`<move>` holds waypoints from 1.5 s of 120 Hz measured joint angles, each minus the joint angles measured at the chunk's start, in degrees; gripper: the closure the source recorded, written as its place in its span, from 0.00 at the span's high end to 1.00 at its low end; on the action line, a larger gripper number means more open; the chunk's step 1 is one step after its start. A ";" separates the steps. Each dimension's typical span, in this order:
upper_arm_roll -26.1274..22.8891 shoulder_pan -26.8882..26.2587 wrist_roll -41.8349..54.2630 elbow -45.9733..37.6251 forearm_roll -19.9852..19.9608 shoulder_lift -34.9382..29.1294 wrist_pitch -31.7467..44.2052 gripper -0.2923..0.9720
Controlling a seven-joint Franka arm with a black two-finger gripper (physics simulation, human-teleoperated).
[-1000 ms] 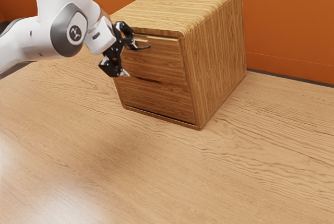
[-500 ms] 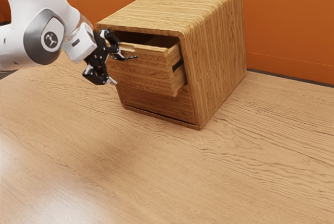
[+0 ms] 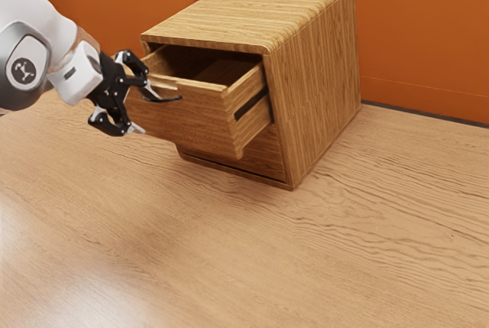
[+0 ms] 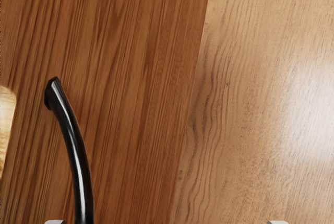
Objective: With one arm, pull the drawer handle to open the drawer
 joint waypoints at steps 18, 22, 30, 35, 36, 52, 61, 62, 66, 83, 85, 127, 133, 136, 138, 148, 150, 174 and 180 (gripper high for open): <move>-0.19 -0.09 -0.14 -2.29 0.67 -1.85 0.00 0.63; -0.19 -0.11 -0.17 -2.85 0.80 -2.49 -0.01 0.63; -0.21 -0.08 -0.28 -3.81 1.35 -3.45 0.00 0.63; -0.21 -0.10 -0.36 -4.48 1.65 -3.90 0.03 0.65; -0.22 -0.10 -0.37 -4.62 1.70 -3.96 0.03 0.66; -0.23 -0.03 -0.64 -5.79 2.15 -4.29 0.10 0.66; -0.24 -0.03 -0.78 -6.34 2.33 -4.92 0.09 0.64; -0.24 -0.03 -0.80 -6.43 2.36 -5.04 0.09 0.64; -0.24 -0.03 -0.85 -6.72 2.47 -5.46 0.08 0.63; -0.24 -0.02 -1.06 -8.11 2.81 -6.92 0.04 0.64; -0.24 -0.02 -1.08 -8.25 2.84 -7.14 0.04 0.63; -0.38 0.26 -1.43 -13.10 3.65 -12.54 -0.01 0.63; -0.39 0.31 -1.47 -13.77 3.78 -13.28 -0.02 0.63; -0.39 0.32 -1.49 -14.02 3.84 -13.52 -0.02 0.63; -0.40 0.33 -1.50 -14.16 3.87 -13.70 -0.03 0.63; -0.67 0.41 -1.56 -14.96 3.94 -14.57 -0.03 0.61; -0.83 0.45 -1.57 -15.11 3.95 -14.78 -0.03 0.60; -1.73 0.87 -1.80 -16.35 4.11 -16.66 -0.06 0.57; -2.56 1.07 -1.85 -16.06 4.40 -17.46 -0.26 0.53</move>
